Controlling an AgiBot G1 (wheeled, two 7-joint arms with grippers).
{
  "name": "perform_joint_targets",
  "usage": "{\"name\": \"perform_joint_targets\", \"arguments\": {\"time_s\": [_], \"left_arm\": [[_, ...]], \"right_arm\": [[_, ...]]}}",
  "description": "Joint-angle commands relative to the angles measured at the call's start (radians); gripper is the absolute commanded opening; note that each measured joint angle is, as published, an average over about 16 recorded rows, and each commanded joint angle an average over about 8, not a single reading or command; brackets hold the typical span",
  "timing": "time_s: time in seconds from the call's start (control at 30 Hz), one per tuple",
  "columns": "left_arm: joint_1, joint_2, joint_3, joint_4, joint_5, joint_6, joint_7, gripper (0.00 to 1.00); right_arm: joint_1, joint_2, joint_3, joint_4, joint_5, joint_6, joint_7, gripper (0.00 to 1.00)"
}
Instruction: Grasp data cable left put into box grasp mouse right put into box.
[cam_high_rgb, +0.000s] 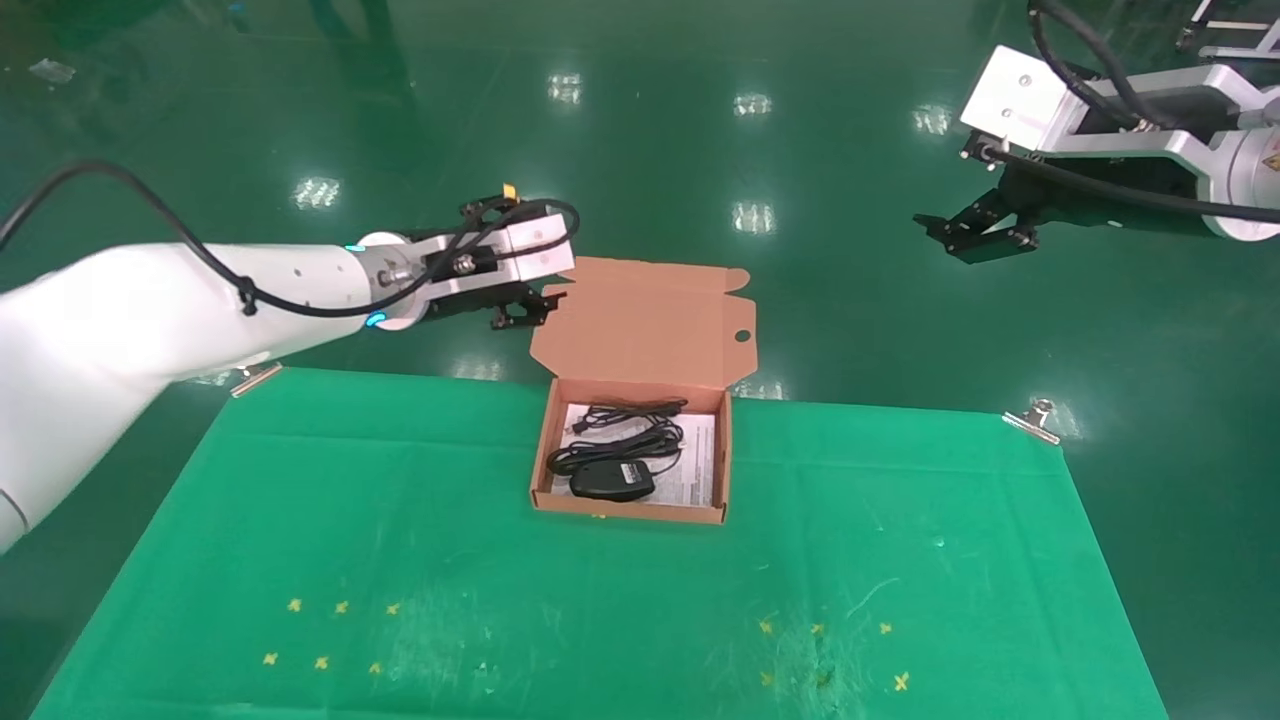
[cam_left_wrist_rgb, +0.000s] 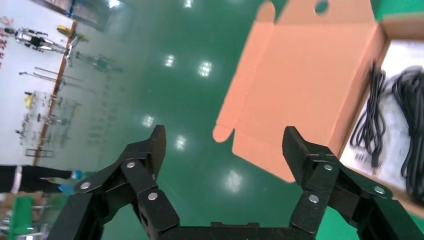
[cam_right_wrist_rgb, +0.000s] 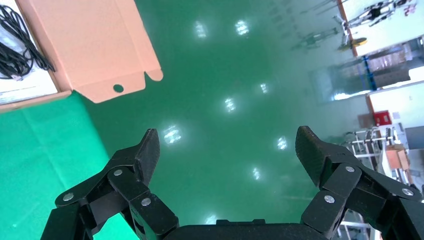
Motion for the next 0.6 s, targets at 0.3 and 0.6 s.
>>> {"name": "perform_joint_targets", "arguments": {"time_s": [0.3,0.6], "left_arm": [[0.067,-0.079,-0.106,-0.080,-0.095,0.119,-0.027,1.00],[0.160,-0.170,-0.231,-0.178,-0.209,0.265,-0.055,1.00]], "right_arm": [[-0.113,0.010,0.143,0.008,0.122,-0.110,-0.070,1.00],[-0.257,0.019,0.313,0.009,0.267,-0.235,-0.150,1.00]]}}
